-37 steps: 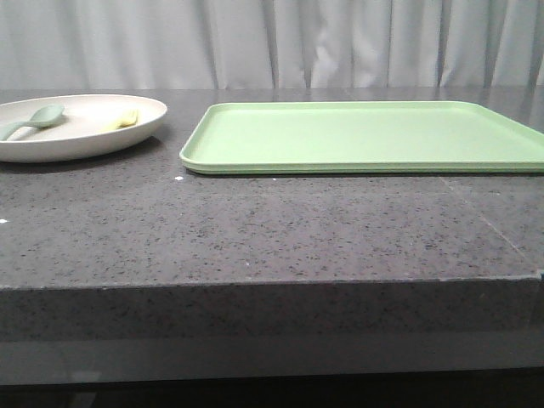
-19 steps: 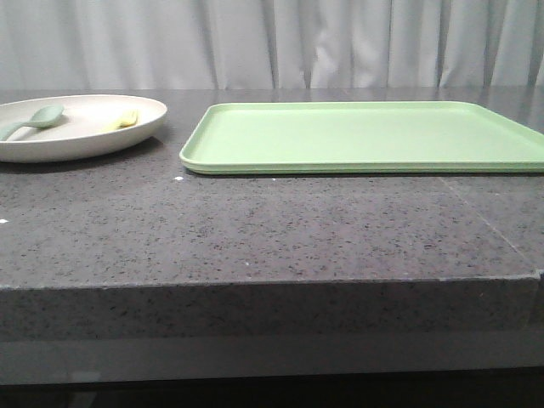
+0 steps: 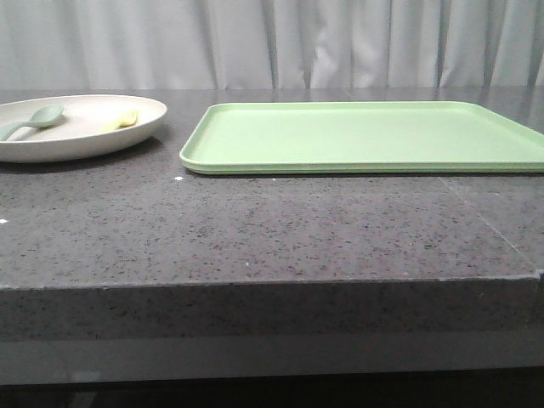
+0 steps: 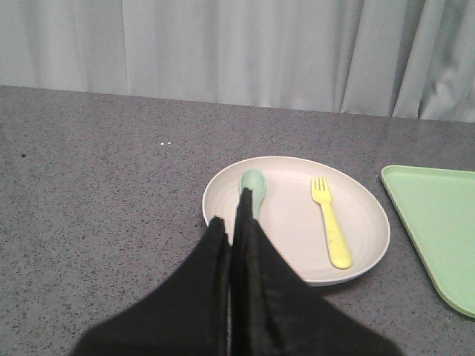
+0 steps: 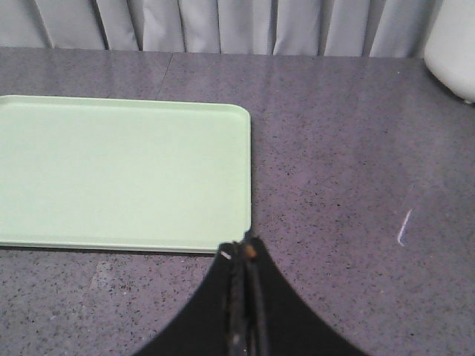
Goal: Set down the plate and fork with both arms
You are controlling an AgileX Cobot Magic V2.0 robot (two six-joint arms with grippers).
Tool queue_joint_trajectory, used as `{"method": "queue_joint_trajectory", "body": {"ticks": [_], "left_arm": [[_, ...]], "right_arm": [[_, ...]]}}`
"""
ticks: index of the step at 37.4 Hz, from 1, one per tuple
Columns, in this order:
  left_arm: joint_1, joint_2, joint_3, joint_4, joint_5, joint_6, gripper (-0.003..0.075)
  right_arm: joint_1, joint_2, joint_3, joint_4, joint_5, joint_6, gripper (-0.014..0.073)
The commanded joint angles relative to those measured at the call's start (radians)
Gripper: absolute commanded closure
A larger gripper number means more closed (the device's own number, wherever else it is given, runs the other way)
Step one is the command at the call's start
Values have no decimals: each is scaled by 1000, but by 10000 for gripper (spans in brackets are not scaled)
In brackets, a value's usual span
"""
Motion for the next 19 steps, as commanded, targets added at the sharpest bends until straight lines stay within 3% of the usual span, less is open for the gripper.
{"method": "queue_joint_trajectory", "body": {"ticks": [1,14,17,19], "left_arm": [[-2,14,-32,-7,-75,-8,738],[-2,15,-32,-5,-79,-8,734],[-2,15,-32,1,-85,-8,687],[-2,15,-32,9,-90,-8,611]], "right_arm": [[1,14,-36,-9,-111,-10,662],[1,14,-36,-9,-124,-10,662],[1,14,-36,-9,-125,-10,660],[1,14,-36,-9,-124,-10,648]]}}
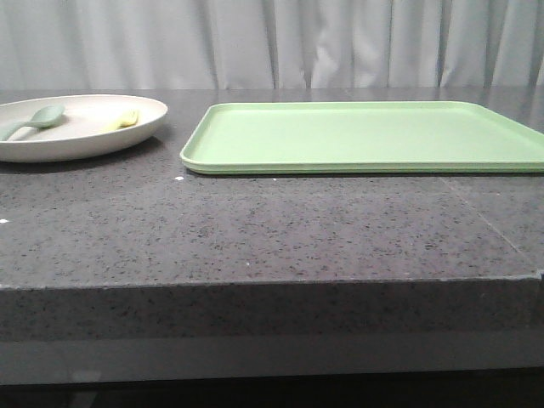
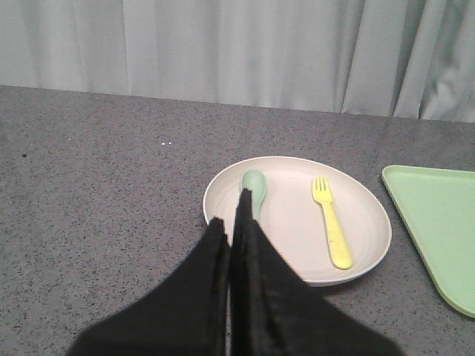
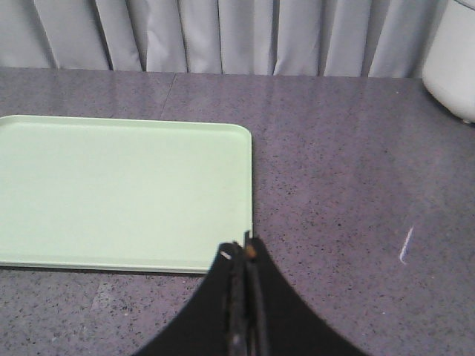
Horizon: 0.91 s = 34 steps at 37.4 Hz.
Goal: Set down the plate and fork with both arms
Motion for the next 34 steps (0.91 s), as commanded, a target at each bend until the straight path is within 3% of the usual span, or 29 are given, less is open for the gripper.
{"method": "queue_joint_trajectory", "body": {"ticks": [1,4,7,9,11,24,34], "left_arm": [[-2,15,-32,9,-90,-8,549],[-2,15,-32,25,-90,-8,379],[-2,15,-32,36,-90,-8,220],[-2,15,-32,36,-91,-8,176],[-2,15,-32,36,-91,-8,173],[-2,15,-32,31,-103,-8,174],[-2,16,-32,-75,-86,-8,174]], "right_arm": [[1,14,-36,-9,-86,-10,617],[1,14,-36,-15,-91,-10,423],[1,14,-36,-28,-76,-10,167],[1,14,-36,-28,-66,-10,19],[1,14,-36,-28,-60,-10,-60],[1,14,-36,-27,-57,-10,-58],[1,14,-36,-27,-57,-10,-58]]}}
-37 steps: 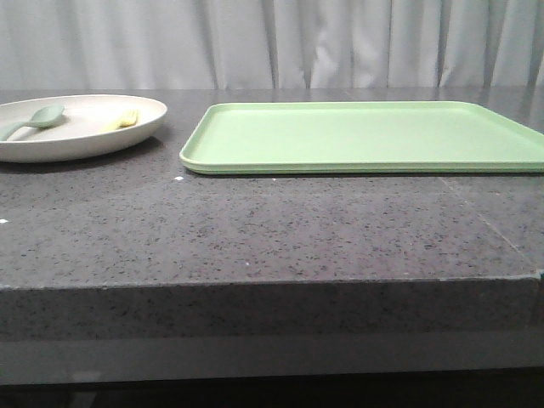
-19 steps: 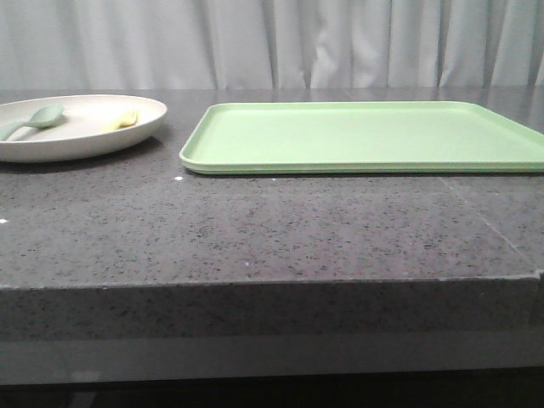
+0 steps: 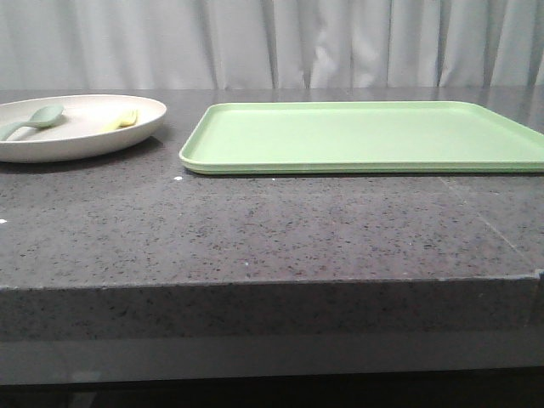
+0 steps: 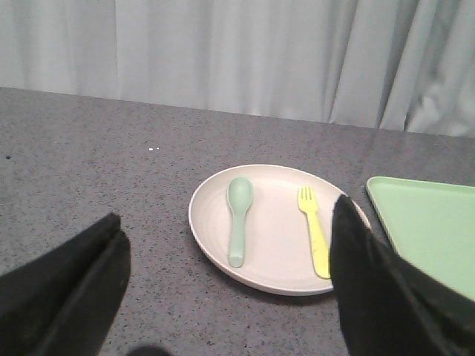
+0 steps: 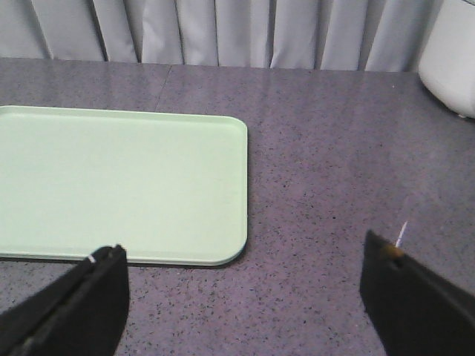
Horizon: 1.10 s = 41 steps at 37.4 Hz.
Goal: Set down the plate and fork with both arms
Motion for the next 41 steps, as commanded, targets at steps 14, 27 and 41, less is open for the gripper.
{"method": "queue_joint_trajectory", "body": {"ticks": [14,27,41], "left_arm": [[-2,200,-166,105,184,-4,175],[63,622,-412,173,352,-4,175],[226,1121,-867,-215,583,344,175]], "right_arm": [[1,14,-36,-17,-73,-10,-58],[1,14,-36,-17,-73,-10,-58],[1,14,-36,-17,-73,-10,-58]]}}
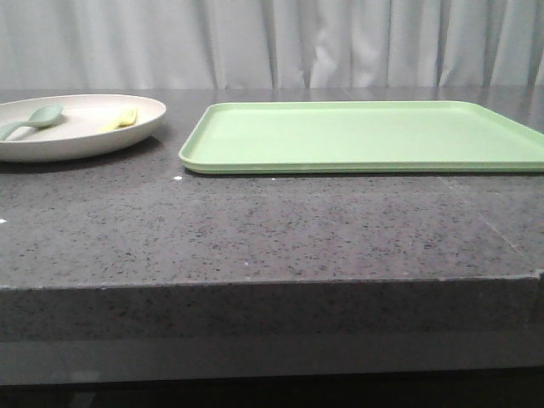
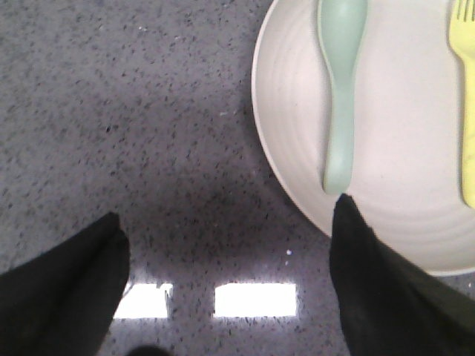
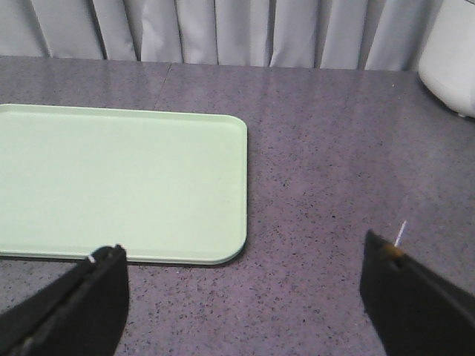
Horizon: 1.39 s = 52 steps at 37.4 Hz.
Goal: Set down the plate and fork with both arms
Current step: 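Lower the left gripper to the cream plate rim and grasp it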
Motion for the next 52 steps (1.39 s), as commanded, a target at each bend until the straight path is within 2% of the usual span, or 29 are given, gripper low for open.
{"method": "queue_joint_trajectory", "body": {"ticks": [1,9,15,25,31,35,46,48,52], "left_arm": [[3,71,-139,-56,33,44,175],[3,283,-355,-125,154,113,175],[3,395,-458,-150,172,112,192],[0,488,-496,-185,123,112,313],[-10,516,-500,-189,123,124,360],[-19,516,-500,-211,125,145,429],[-21,516,-500,-226,123,146,709],[-21,516,-500,-226,123,146,738],[-21,516,-500,-226,123,146,738]], "right_arm": [[1,14,-36,-14,-75,-10,-58],[1,14,-36,-14,-75,-10,-58],[1,14,-36,-14,-75,-10,-58],[1,14,-36,-14,-75,-10,-58],[1,14,-36,-14,-75,-10,-58],[1,14,-36,-14,-75,-10,-58],[1,14,-36,-14,-75,-10,-58],[1,14,-36,-14,-75,-10,-58],[1,14,-36,-14,-75,-10,-58]]}}
